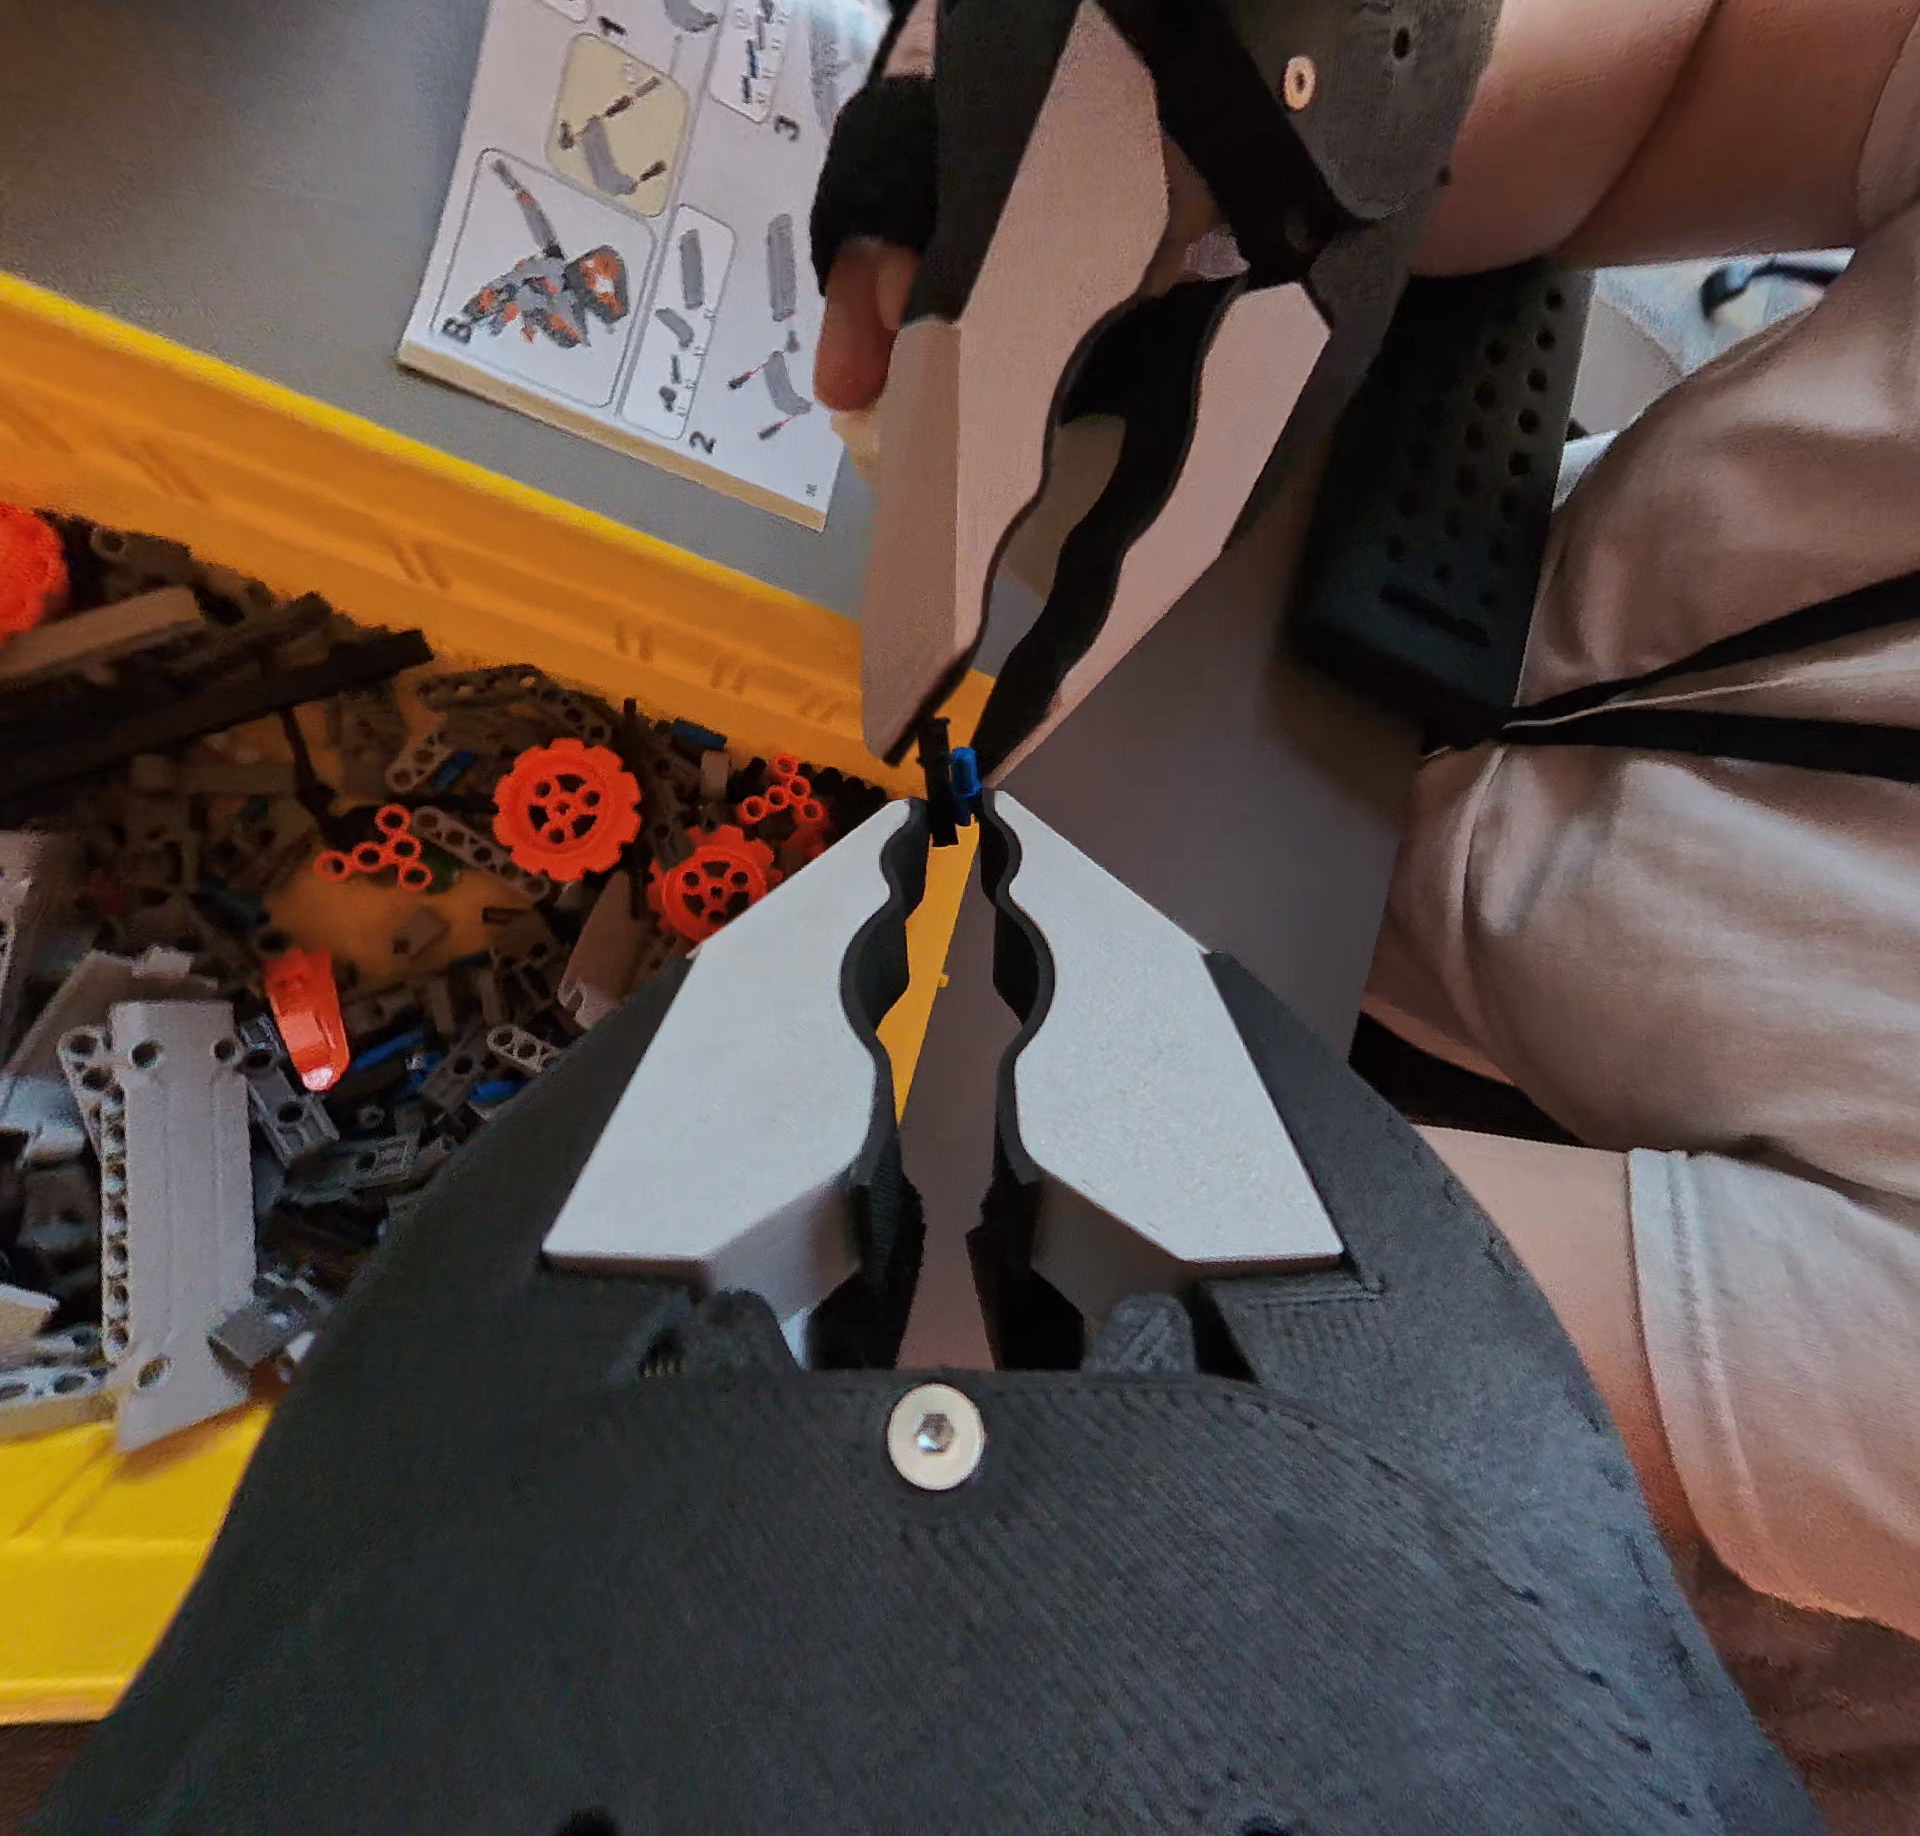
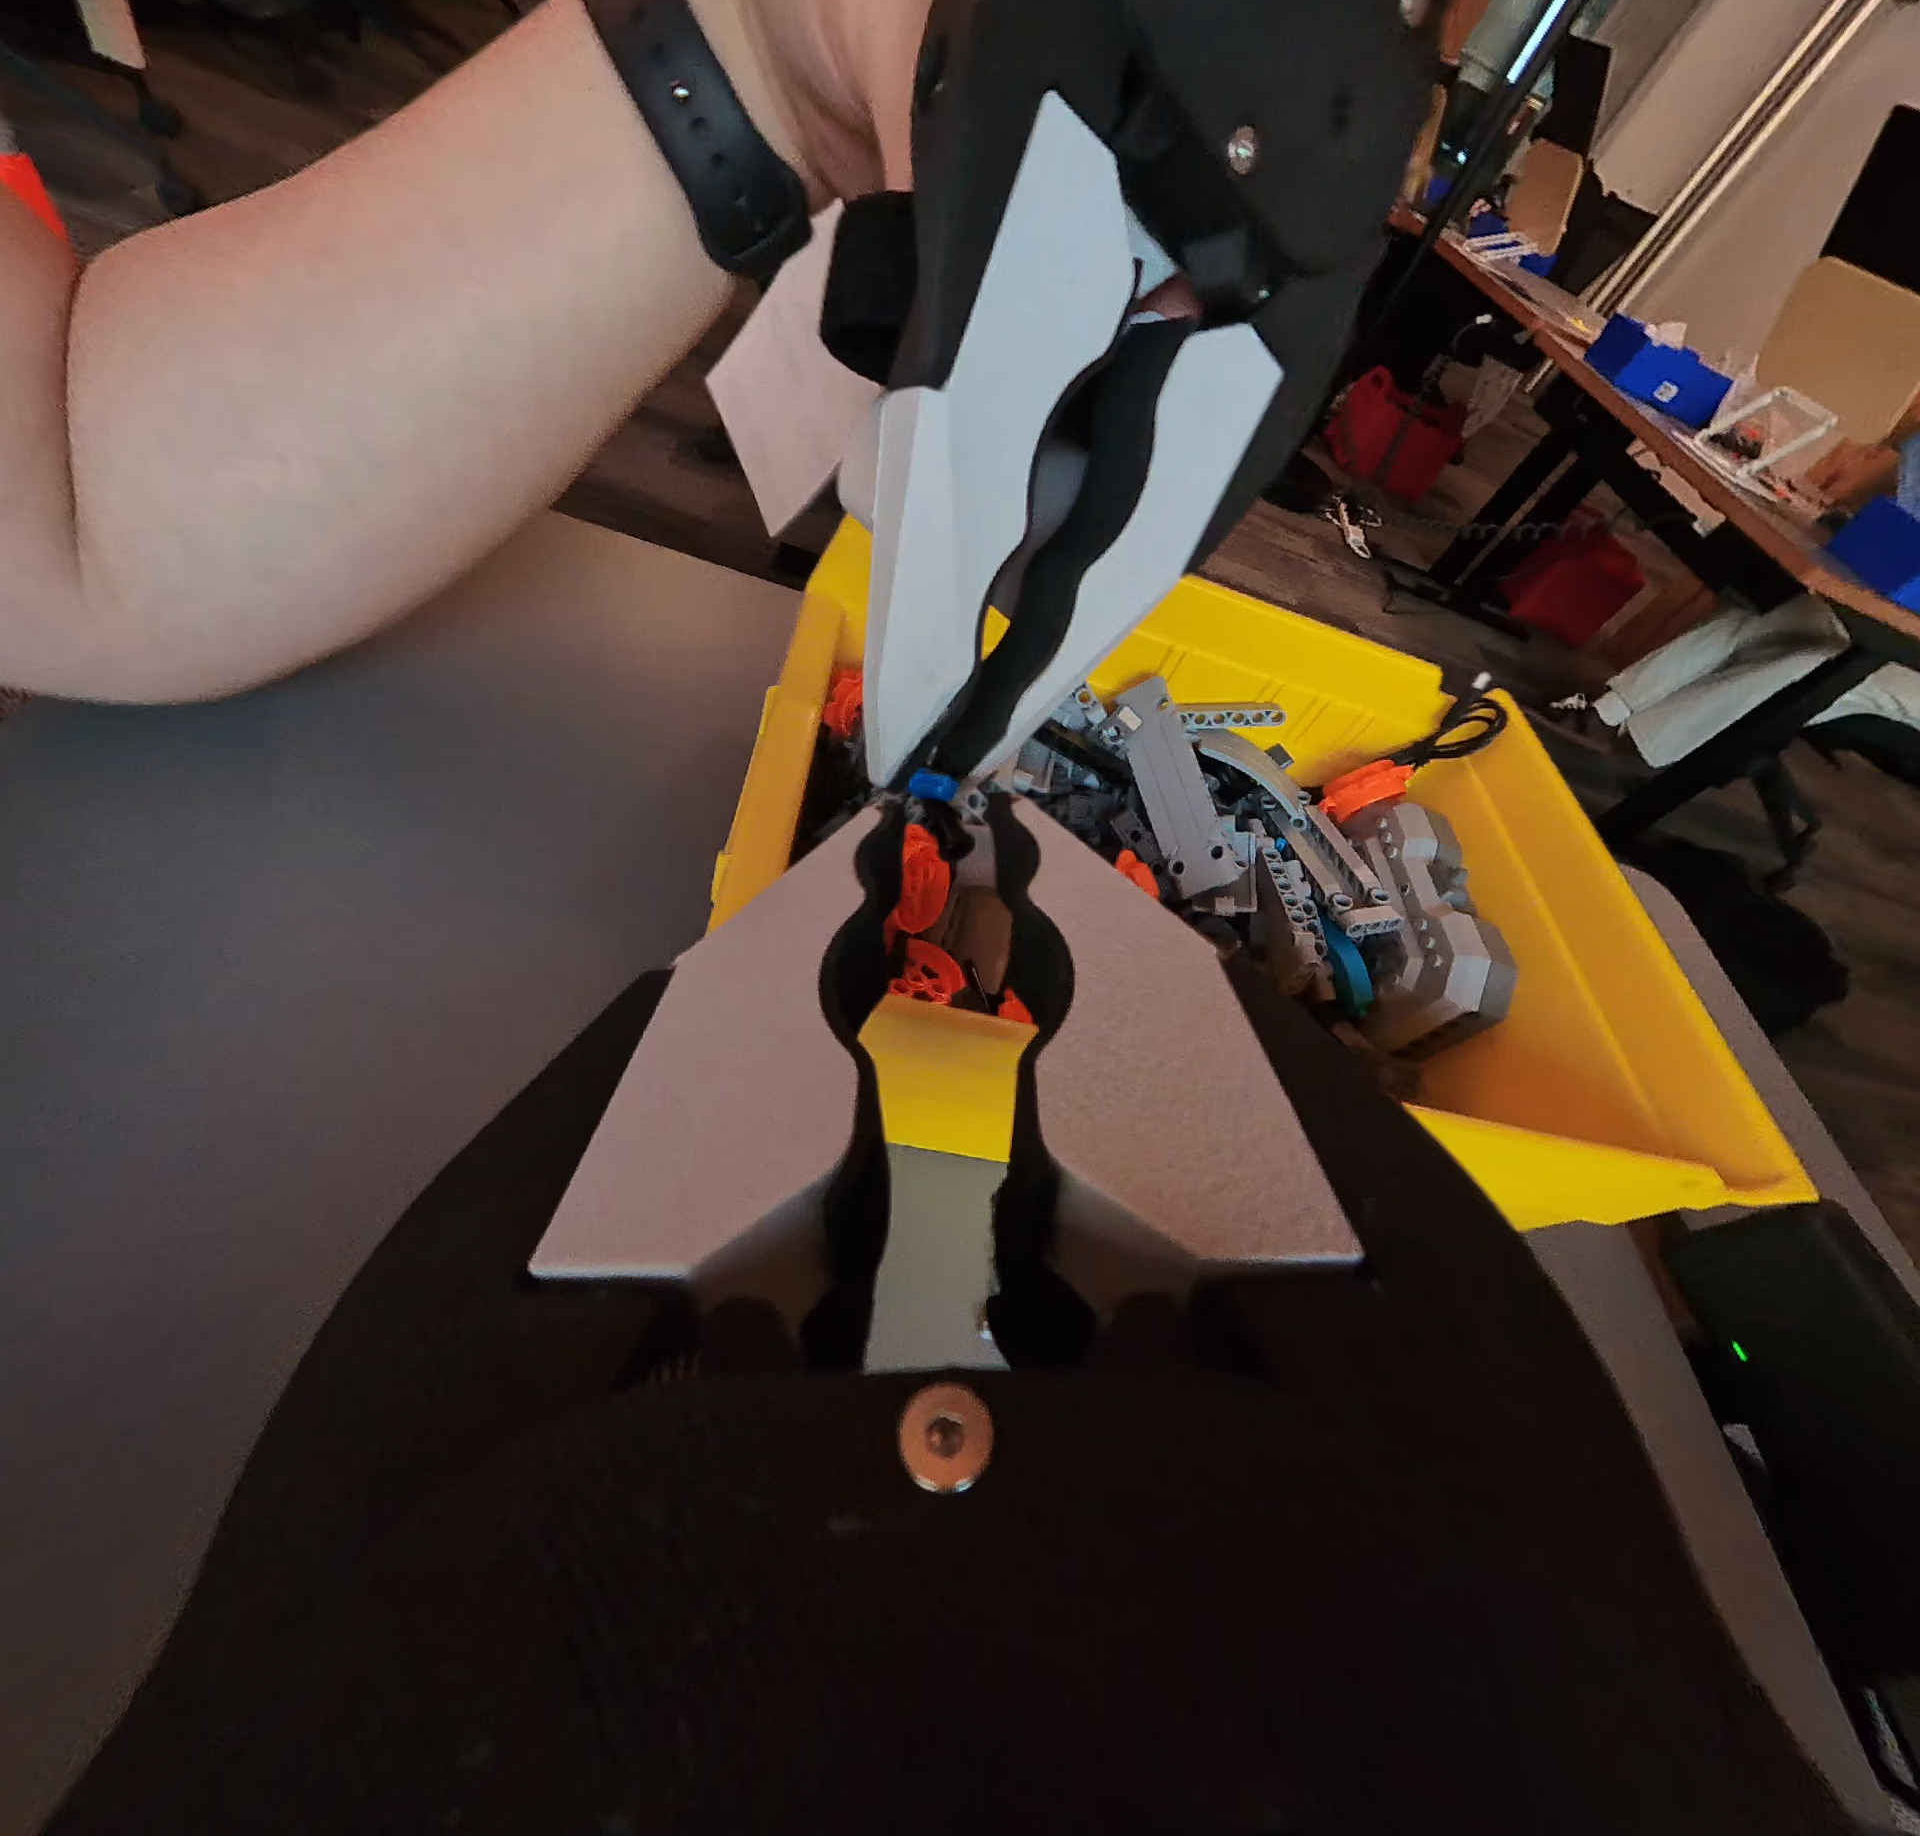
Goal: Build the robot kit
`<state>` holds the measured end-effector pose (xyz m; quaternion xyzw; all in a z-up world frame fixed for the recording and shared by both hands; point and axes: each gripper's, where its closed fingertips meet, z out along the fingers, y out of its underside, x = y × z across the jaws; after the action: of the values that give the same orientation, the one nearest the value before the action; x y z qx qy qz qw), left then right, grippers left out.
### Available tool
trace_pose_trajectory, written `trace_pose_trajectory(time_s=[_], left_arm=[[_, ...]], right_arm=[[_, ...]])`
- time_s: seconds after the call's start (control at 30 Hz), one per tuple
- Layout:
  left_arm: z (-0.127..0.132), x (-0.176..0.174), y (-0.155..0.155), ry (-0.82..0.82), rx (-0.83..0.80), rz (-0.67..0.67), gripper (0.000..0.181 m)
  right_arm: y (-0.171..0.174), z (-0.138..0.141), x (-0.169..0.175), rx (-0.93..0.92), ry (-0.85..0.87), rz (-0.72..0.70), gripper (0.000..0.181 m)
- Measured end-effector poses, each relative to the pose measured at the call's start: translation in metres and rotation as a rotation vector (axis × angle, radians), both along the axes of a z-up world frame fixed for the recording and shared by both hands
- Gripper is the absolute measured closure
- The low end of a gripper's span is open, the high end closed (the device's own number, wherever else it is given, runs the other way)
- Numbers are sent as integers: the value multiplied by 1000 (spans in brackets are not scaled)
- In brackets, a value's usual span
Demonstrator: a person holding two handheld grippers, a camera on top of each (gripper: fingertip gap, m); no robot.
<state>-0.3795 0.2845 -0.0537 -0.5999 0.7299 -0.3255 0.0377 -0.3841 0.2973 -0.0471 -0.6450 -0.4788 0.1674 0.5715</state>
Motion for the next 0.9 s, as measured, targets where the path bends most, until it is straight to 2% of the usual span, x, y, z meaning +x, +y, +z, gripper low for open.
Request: trace_pose_trajectory(time_s=[0.07, 0.27, 0.33, 0.4, 0.47, 0.57, 0.63, 0.73, 0.83, 0.9], left_arm=[[-1, 1, -6, 1, 19, -43, 173], [1, 2, -14, -13, -6, -83, 173], [-2, 2, -10, -5, -7, -64, 173], [-11, 0, 1, 21, 19, -39, 181], [-23, -5, 15, 53, 29, 0, 180], [-49, -14, 54, 167, 51, 185, 181], [-56, -16, 67, 211, 6, 270, 181], [-37, 2, 62, 112, -78, 286, 179], [2, 29, 39, -80, -138, 208, 165], [18, 37, 21, -140, -155, 135, 155]], right_arm=[[-6, -2, -2, -3, -7, 35, 173], [-10, -8, 2, 11, -50, 52, 177], [-5, -12, 7, -17, -56, 23, 177], [2, -16, 14, -45, -49, -14, 177], [10, -20, 24, -68, -44, -64, 177], [15, -22, 33, -86, -28, -92, 177], [15, -22, 35, -101, -19, -90, 177], [13, -18, 37, -71, -30, -90, 177], [10, -11, 43, -21, -67, -96, 177], [4, -9, 55, -21, -119, -101, 177]])
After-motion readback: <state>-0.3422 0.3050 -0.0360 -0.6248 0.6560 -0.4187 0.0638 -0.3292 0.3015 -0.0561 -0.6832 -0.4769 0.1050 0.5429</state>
